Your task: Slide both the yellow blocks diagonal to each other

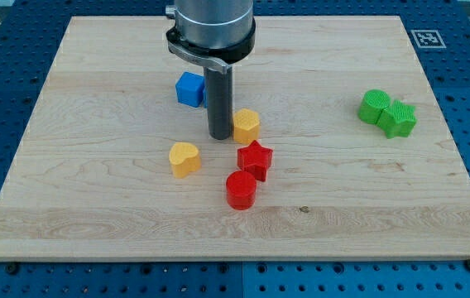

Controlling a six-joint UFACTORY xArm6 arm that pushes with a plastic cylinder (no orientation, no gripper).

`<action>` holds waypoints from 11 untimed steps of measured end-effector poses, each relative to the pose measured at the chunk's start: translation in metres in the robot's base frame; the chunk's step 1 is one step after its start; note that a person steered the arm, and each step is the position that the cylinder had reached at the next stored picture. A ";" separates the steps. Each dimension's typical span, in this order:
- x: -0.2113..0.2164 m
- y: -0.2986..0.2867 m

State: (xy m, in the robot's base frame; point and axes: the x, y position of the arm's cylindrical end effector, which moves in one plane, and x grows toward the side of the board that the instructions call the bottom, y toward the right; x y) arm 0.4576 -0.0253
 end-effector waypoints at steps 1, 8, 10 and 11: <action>0.012 0.000; 0.062 -0.064; -0.012 -0.082; -0.051 -0.102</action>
State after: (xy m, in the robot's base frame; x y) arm 0.4070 -0.1274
